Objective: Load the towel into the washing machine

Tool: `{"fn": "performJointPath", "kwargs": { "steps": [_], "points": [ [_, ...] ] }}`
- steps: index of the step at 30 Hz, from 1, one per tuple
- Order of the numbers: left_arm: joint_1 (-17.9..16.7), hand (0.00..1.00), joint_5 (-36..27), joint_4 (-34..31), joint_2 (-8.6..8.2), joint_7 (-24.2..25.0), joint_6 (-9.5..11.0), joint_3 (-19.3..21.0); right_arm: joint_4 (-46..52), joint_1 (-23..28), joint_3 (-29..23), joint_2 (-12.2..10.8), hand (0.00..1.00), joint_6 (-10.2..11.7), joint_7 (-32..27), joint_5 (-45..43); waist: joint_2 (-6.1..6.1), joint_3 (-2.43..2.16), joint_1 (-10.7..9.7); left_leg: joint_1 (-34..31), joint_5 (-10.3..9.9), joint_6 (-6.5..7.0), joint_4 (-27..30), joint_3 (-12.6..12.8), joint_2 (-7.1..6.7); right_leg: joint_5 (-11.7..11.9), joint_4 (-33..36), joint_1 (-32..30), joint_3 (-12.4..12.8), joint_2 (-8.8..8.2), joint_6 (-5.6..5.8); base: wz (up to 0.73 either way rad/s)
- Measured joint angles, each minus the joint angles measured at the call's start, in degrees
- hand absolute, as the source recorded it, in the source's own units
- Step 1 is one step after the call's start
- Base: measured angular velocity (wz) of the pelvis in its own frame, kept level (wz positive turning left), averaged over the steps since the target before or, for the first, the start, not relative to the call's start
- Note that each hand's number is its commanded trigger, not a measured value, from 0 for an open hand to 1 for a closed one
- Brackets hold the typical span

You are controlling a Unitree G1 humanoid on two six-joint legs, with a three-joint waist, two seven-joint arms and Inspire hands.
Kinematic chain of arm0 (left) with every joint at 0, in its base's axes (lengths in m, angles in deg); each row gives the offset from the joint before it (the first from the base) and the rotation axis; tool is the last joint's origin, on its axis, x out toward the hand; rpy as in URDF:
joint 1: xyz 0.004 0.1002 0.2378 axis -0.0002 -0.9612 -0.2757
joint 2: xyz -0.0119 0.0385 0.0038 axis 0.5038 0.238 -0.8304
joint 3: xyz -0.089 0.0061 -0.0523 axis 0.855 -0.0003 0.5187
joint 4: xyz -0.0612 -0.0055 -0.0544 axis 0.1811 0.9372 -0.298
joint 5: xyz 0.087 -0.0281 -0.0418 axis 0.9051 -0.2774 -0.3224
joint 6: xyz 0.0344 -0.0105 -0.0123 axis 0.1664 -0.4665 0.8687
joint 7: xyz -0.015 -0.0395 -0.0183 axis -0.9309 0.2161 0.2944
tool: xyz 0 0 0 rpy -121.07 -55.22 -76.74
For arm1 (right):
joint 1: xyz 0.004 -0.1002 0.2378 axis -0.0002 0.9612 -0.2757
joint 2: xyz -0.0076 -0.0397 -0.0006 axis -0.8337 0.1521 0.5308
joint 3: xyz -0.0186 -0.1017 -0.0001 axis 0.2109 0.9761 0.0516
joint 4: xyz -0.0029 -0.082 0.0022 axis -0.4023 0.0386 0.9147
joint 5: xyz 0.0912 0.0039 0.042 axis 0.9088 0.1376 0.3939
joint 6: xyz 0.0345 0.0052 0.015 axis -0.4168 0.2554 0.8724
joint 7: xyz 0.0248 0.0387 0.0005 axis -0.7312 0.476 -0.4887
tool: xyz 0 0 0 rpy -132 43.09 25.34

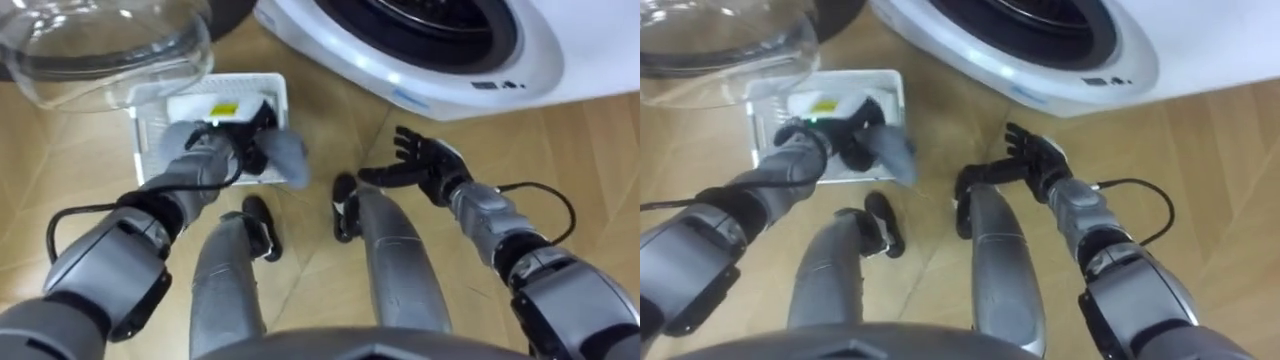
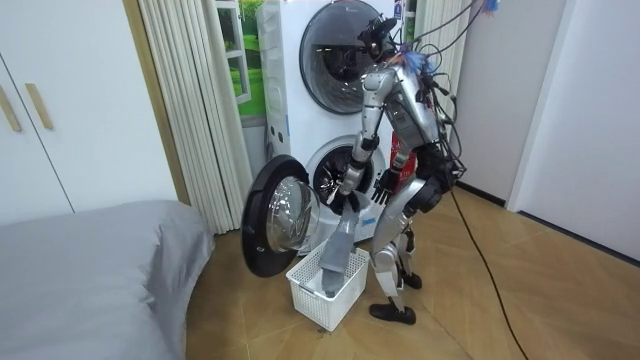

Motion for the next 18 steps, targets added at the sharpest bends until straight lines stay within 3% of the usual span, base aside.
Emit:
{"fn": "performJointPath", "kwargs": {
  "steps": [5, 10, 13, 16, 18],
  "points": [
    [-1.11, 1.00, -18.20, -6.72, -0.63, 6.68, 0.27, 0.20, 0.54, -1.23, -0.05, -0.30, 0.00, 0.08, 0.12, -4.69, 0.17, 0.00, 1.59, 0.21, 0.10, -0.02, -0.39, -0.15, -0.16, -0.09, -0.29, 0.20, -0.09, -0.30, 0.14, 0.02],
    [-2.79, 1.00, -37.21, -10.32, -3.44, 16.34, 0.73, -0.59, 0.50, -1.91, 0.07, -1.08, 0.00, 0.07, 0.32, -6.78, 0.12, -0.07, 2.66, 0.57, 0.14, 0.01, -0.15, -0.61, -0.13, -0.09, -1.11, 1.35, -0.62, -0.25, 0.25, 0.04],
    [-3.16, 1.00, -45.18, -11.02, -4.51, 20.36, 0.69, -1.82, 0.85, -2.05, 0.08, -1.49, 0.00, 0.07, 0.60, -6.77, 0.02, -0.15, 2.90, 1.09, 0.21, 0.06, -0.34, -0.89, -0.30, -0.11, -1.24, 2.01, -1.18, -0.48, 0.28, 0.04],
    [-4.03, 1.00, -50.45, -11.05, -4.44, 22.39, 0.35, -2.01, 1.25, -1.56, -0.03, -1.04, 0.00, -0.09, 0.51, -6.87, 0.02, -0.46, 2.82, 1.57, 0.28, -0.04, -0.37, -1.45, -0.16, -0.08, -2.08, 3.15, -1.70, -0.22, 0.28, 0.06],
    [-4.61, 1.00, -57.20, -11.05, -4.37, 23.84, -0.74, -2.18, 1.80, -1.57, -0.11, -0.60, 0.00, -0.11, 0.63, -6.96, -0.14, -0.57, 2.85, 1.81, 0.28, -0.04, -0.39, -1.68, -0.07, 0.11, -2.47, 3.65, -1.75, 0.02, 0.36, 0.00]
  ]
}}
